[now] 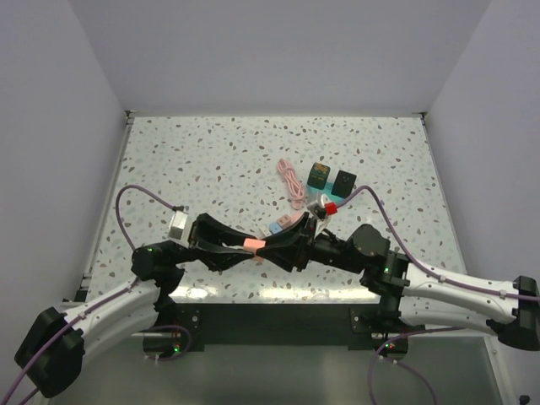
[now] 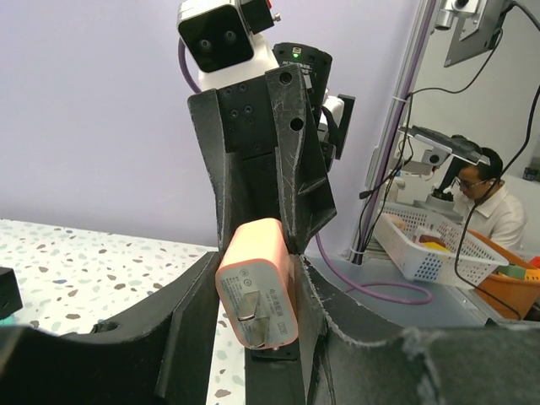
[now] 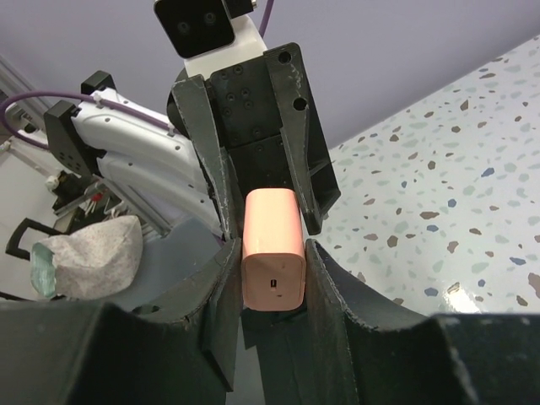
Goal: Insert the plug
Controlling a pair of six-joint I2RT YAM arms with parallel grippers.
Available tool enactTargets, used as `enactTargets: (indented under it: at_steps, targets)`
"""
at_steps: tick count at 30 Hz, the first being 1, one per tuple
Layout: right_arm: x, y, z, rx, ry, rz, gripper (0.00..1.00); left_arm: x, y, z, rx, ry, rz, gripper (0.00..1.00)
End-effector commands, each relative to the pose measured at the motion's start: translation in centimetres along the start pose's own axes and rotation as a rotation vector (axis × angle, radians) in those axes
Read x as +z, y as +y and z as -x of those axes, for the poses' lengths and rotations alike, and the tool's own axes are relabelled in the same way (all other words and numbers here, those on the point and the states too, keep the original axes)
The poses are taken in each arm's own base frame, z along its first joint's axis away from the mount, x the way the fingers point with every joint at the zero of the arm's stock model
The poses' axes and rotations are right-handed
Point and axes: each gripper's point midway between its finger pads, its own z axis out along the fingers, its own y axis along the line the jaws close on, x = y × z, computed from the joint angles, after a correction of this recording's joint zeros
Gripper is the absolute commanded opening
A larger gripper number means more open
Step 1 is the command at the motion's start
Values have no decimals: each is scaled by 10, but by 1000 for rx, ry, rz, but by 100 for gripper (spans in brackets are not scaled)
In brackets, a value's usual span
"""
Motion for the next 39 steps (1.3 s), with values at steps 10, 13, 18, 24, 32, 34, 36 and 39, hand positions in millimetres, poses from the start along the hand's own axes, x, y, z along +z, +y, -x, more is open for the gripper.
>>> enactTargets:
  at_steps: [10,13,18,24,32,34,36,39]
  targets:
    - [-37,-28,31,-122,-74,-208,0,4,45,-8,10,53,189,77]
    - [-60,-40,47,-160,-111,-305,0,0,61,-22,7,90,248,92]
    - [-97,-59,60,-190,-147,-448,0,-15,113,-55,4,187,450,93]
    - [-125,-71,59,-189,-163,-532,0,-22,180,-90,90,373,652,89]
    - [-134,-80,50,-203,-135,-570,0,-8,225,-136,178,656,751,87]
    - [-137,-80,51,-207,-137,-571,0,-5,233,-145,207,713,773,86]
    - [-140,-81,51,-212,-137,-576,0,-9,239,-155,224,780,806,86]
    - [-144,-79,52,-213,-140,-568,0,-11,240,-169,223,854,803,86]
